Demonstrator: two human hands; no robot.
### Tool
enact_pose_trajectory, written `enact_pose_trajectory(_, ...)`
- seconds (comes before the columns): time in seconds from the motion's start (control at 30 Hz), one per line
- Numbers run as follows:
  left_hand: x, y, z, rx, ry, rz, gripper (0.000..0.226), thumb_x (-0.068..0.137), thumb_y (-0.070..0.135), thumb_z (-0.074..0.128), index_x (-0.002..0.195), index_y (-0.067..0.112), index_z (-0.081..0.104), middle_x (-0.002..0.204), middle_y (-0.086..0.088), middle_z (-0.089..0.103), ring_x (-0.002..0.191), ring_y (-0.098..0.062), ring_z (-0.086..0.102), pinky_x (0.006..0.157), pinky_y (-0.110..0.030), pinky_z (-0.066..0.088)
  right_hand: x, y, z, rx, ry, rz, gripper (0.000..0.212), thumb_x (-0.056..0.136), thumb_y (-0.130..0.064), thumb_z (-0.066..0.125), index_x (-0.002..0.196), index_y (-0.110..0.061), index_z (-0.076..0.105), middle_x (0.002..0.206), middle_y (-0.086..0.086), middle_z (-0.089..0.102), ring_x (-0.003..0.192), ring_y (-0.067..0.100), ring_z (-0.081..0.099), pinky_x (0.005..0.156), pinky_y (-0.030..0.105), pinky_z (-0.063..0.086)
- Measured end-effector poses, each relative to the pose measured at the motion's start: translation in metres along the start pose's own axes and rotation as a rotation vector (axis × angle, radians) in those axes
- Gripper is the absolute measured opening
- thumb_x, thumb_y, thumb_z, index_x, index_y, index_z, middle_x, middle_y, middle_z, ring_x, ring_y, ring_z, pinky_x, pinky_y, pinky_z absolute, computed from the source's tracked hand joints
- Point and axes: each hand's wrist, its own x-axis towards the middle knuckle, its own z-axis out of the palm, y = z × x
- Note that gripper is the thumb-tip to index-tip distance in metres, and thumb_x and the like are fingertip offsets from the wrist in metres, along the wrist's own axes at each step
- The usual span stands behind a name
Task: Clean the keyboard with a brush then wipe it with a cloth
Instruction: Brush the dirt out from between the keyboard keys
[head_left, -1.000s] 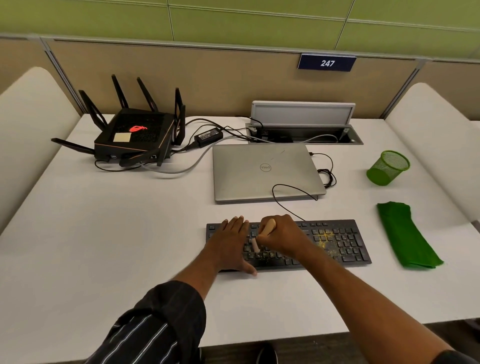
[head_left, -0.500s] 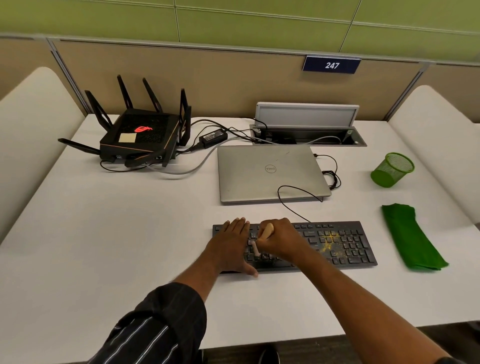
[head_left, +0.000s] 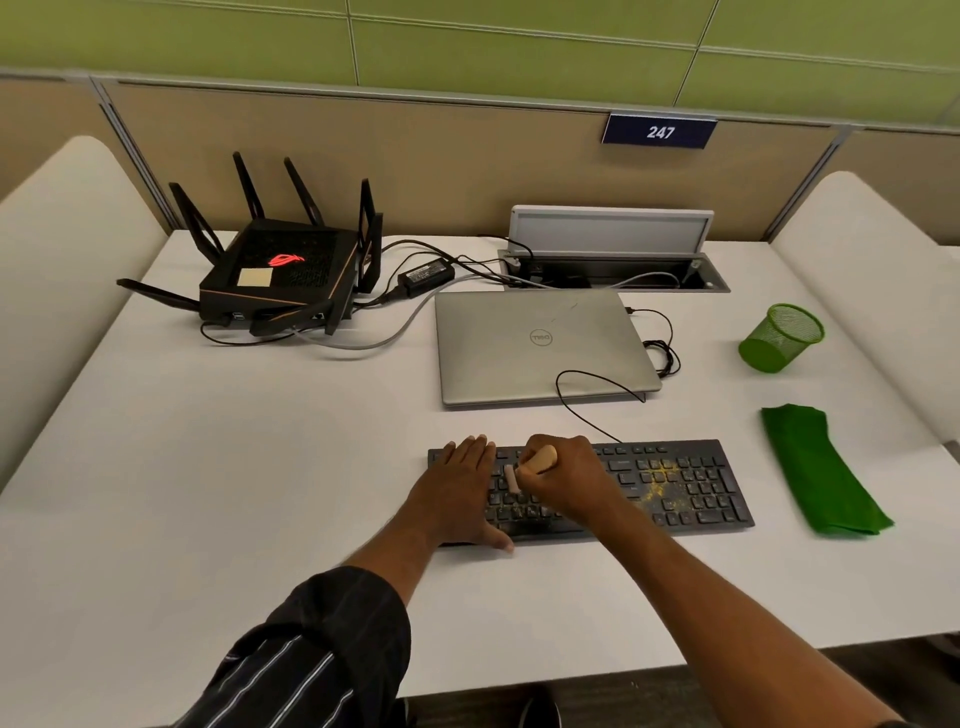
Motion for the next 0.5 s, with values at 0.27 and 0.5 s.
enact_pose_trajectory(0.27, -0.0009, -0.0034, 0.0016, -0.007, -0.009, -0.007, 0.138, 0.07, 0.086, 0.063, 0.161, 0.006, -0.005, 0.17, -0.012, -0.004, 0.157, -0.027, -0.005, 0.127, -0.043, -0.002, 0.0022, 0.0, 0.0002, -0.02, -0.034, 0.024, 0.007, 0.083, -0.016, 0.069, 0.077, -0.014, 0.066, 0.066, -0.003, 0.065, 0.055, 0.003, 0.053, 0.051, 0.015, 0.043)
enact_pose_trajectory(0.5, -0.0015, -0.0067, 0.003, -0.01, -0.014, -0.016, 0.14, 0.069, 0.087, 0.063, 0.161, 0.007, -0.004, 0.17, -0.012, -0.003, 0.157, -0.028, -0.004, 0.127, -0.047, 0.002, -0.0004, -0.0024, 0.0057, 0.027, 0.023, 0.015, 0.009, 0.087, -0.021, 0.069, 0.08, -0.016, 0.067, 0.069, -0.004, 0.066, 0.058, 0.003, 0.056, 0.053, 0.016, 0.042)
